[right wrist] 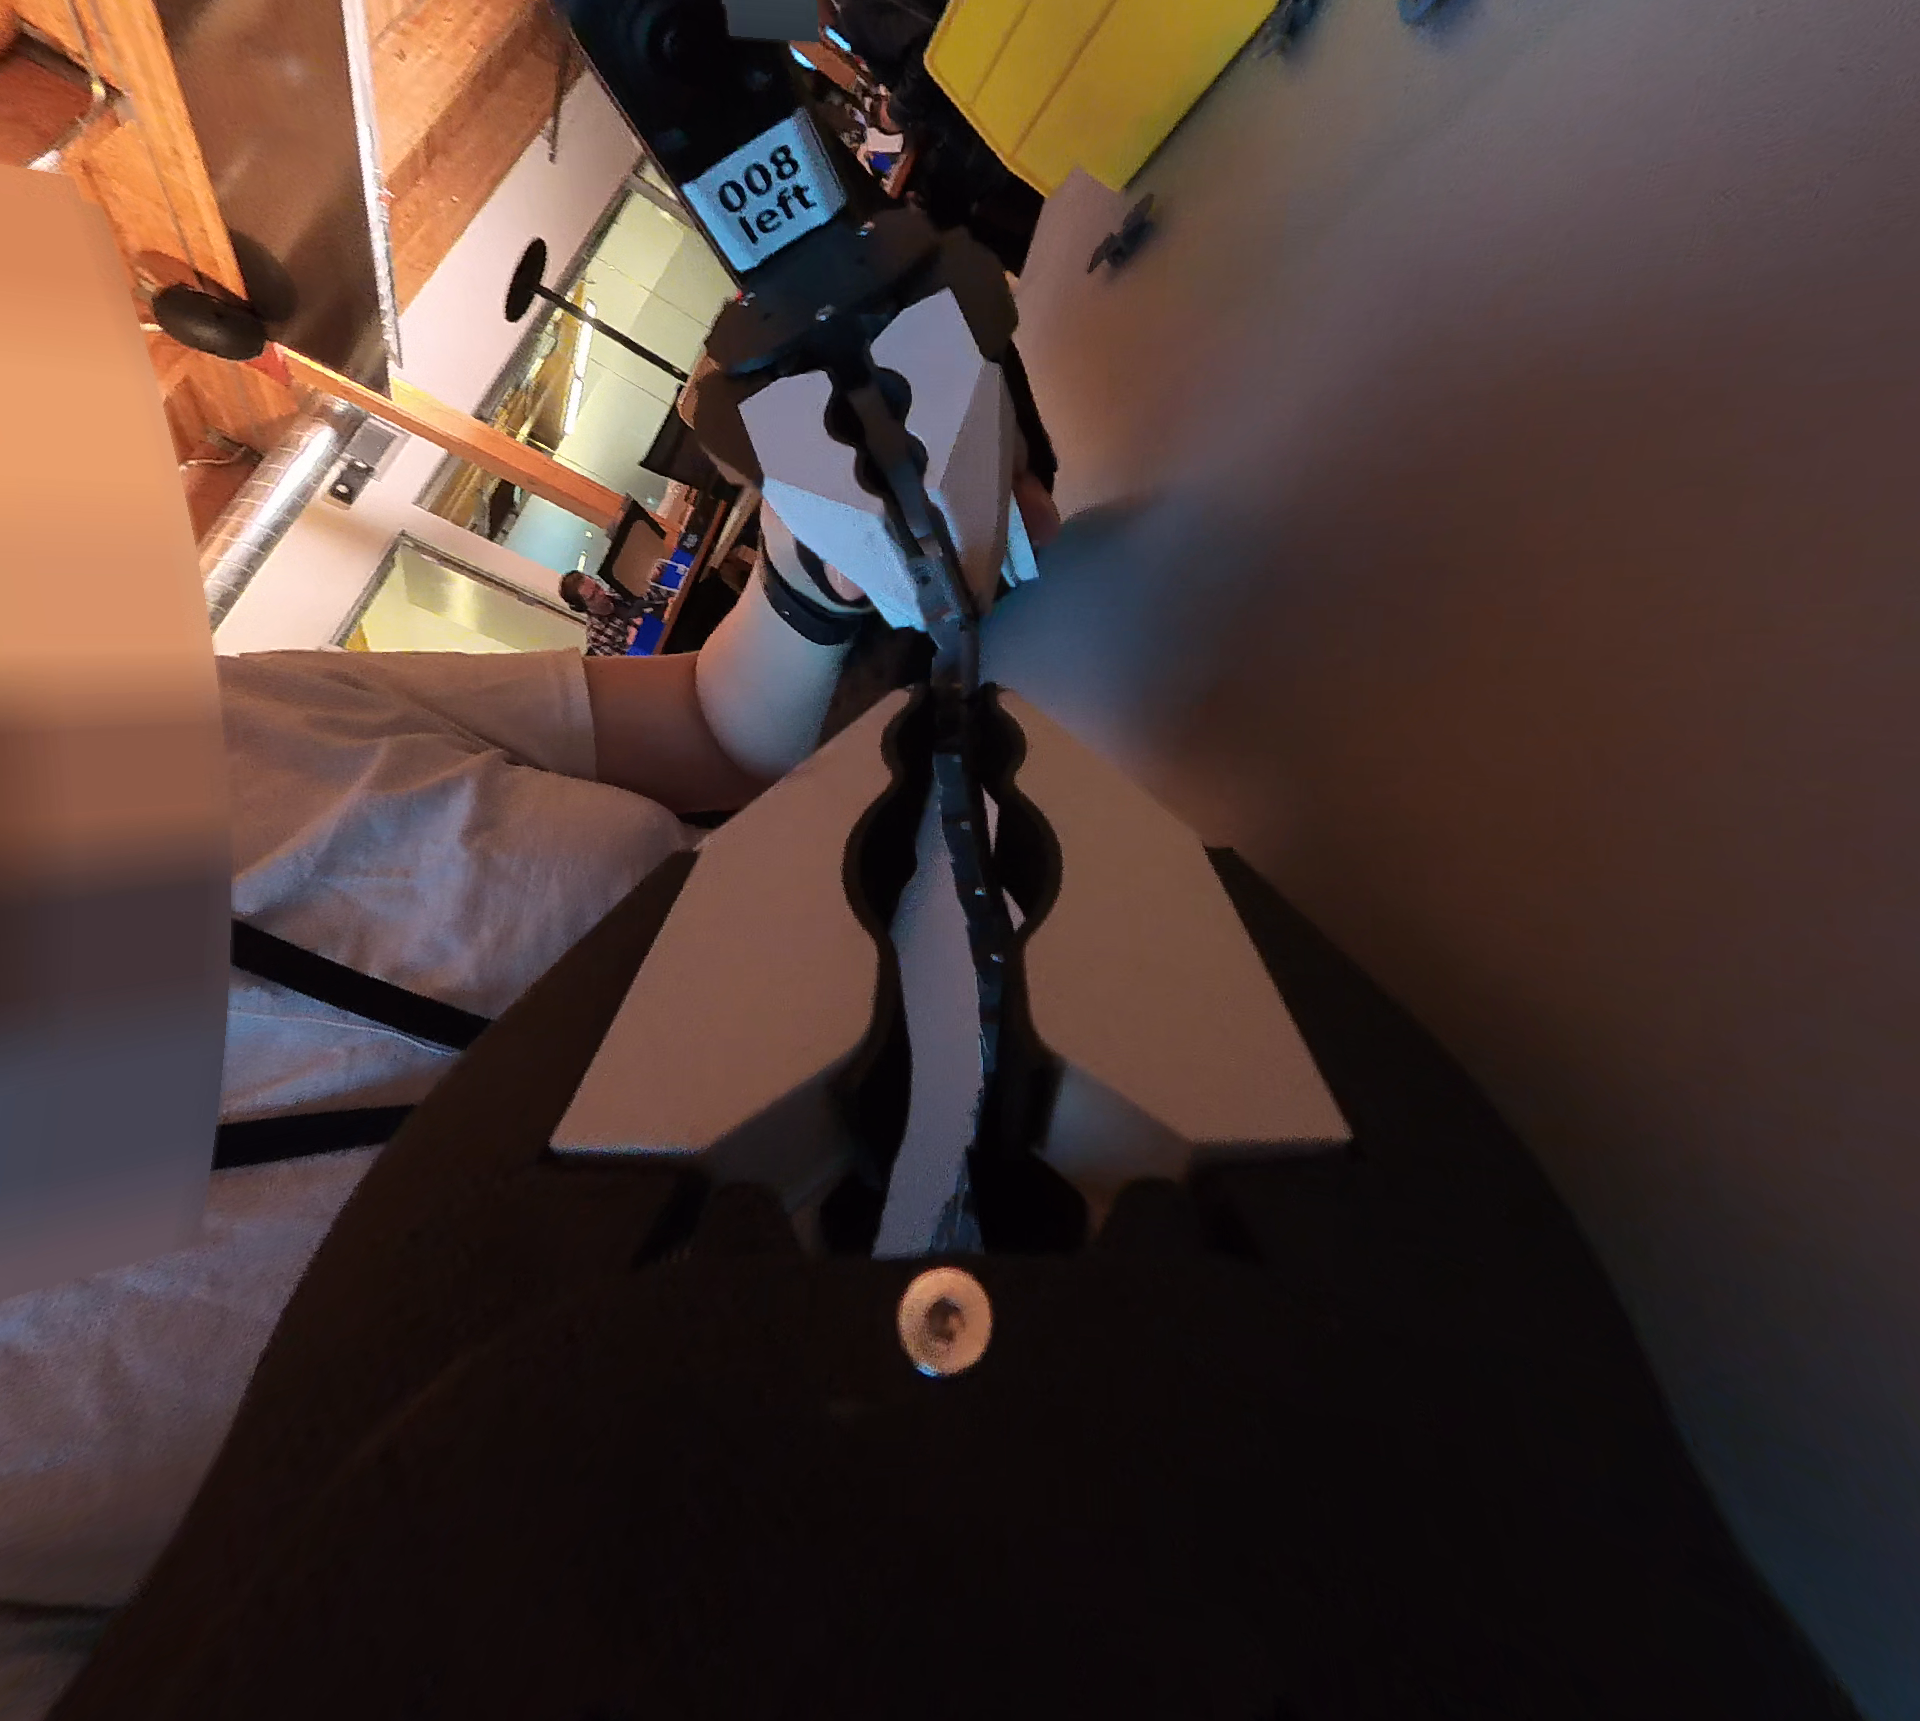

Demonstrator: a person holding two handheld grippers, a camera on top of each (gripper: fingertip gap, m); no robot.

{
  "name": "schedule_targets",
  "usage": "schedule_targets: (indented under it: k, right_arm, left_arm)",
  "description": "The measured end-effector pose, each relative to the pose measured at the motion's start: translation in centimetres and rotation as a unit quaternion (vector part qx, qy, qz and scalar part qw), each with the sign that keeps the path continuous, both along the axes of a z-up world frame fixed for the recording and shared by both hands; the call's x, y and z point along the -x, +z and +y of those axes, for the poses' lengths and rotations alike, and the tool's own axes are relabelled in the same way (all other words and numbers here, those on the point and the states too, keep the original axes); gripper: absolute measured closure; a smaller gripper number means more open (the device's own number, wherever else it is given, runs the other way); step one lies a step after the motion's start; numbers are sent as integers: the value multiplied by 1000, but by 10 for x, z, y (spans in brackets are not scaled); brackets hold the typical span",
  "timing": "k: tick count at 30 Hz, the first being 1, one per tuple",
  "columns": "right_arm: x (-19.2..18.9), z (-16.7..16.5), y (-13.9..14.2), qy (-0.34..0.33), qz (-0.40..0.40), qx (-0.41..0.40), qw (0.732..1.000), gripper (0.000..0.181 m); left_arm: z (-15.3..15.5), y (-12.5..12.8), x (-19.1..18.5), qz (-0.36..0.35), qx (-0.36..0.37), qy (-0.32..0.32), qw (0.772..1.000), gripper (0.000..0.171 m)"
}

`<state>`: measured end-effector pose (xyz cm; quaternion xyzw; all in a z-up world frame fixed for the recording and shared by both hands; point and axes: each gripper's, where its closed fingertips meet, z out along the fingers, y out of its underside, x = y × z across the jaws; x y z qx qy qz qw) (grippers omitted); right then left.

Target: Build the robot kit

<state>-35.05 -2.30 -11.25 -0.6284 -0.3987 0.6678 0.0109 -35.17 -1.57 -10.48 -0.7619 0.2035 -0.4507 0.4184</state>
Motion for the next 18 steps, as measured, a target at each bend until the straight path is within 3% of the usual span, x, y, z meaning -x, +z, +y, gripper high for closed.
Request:
schedule_targets:
  k: [4,8,13,16,18]
  right_arm:
    - [0,5,4,-12,13,13,1000,176]
    - [0,12,11,-31,34,15,999,177]
    - [4,14,22,-45,72,8,996,175]
    - [8,10,23,-43,84,-15,995,175]
    - [9,9,26,-42,93,-24,995,175]
  left_arm:
    - [4,8,7,-27,-8,22,999,171]
    - [2,22,8,-110,18,11,994,155]
    - [3,9,1,-67,26,10,997,155]
    - [2,14,3,-81,18,8,996,171]
    - [2,17,4,-90,15,7,996,171]
